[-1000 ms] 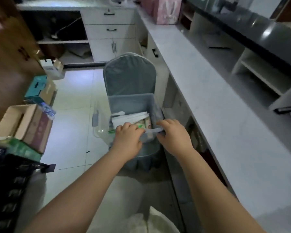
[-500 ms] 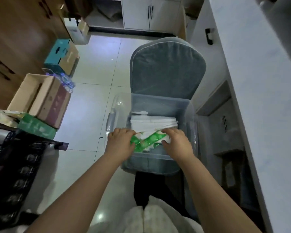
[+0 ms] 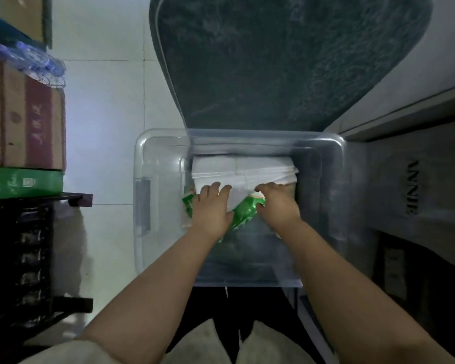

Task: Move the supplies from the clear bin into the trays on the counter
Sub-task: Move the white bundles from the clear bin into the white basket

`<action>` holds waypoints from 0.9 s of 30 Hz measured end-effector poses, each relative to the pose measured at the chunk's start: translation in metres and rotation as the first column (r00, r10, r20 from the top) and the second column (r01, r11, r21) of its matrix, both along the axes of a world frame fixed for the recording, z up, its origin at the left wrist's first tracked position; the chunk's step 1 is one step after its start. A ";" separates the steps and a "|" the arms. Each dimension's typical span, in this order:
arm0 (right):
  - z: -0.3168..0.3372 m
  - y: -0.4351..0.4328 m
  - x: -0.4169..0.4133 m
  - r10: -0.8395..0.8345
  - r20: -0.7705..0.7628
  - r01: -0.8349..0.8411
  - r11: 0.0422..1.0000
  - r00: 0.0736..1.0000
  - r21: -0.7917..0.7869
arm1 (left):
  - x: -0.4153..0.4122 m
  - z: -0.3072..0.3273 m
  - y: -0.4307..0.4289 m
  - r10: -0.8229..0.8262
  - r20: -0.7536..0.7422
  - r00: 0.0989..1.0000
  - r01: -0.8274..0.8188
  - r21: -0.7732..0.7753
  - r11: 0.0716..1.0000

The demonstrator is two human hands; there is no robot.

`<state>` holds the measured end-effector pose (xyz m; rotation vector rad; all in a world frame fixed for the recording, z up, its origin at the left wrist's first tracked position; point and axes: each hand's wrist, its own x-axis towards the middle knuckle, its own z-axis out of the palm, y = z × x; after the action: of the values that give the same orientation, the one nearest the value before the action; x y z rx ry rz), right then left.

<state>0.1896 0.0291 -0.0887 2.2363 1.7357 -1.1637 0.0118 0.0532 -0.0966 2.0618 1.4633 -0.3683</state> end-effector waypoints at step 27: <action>-0.044 -0.004 0.008 -0.156 -0.111 0.174 0.968 0.982 0.183 | 0.040 -0.080 0.083 -0.293 -0.057 0.954 0.297 0.079 0.952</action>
<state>0.1972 0.0247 -0.1327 2.5203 1.7969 -1.2010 0.0516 0.1366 -0.1766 2.3635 1.2137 -0.4786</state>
